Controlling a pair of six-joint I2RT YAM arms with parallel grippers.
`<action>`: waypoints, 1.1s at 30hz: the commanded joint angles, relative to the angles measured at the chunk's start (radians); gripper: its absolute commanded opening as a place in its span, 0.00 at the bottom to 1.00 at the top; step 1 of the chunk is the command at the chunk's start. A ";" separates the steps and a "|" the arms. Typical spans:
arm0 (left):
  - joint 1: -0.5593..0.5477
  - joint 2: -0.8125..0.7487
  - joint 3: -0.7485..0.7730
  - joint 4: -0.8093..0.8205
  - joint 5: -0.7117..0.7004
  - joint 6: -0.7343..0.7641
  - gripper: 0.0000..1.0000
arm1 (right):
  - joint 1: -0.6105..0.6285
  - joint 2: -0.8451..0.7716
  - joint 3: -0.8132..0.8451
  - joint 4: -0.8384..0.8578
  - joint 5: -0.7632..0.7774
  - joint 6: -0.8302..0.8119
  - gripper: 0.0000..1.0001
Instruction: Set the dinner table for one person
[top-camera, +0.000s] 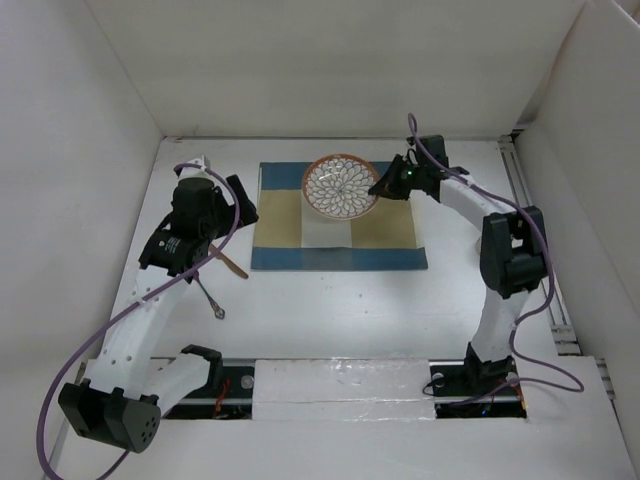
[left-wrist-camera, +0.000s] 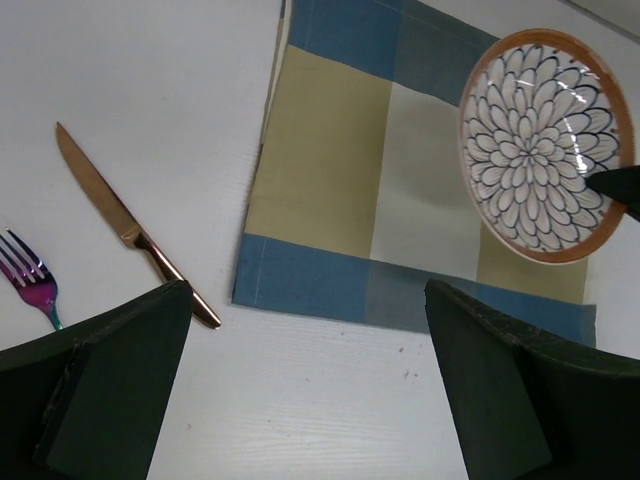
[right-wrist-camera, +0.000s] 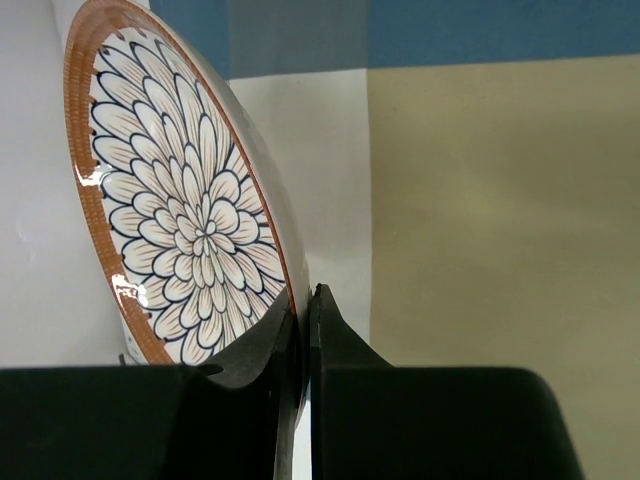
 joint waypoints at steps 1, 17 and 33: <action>-0.001 -0.011 -0.016 0.045 0.021 0.024 1.00 | 0.016 -0.002 0.045 0.197 -0.044 0.070 0.00; -0.001 -0.059 -0.062 0.069 0.080 0.024 1.00 | 0.082 0.101 0.050 0.242 -0.021 0.070 0.00; -0.001 -0.059 -0.062 0.069 0.080 0.024 1.00 | 0.073 0.127 -0.027 0.325 -0.056 0.041 0.00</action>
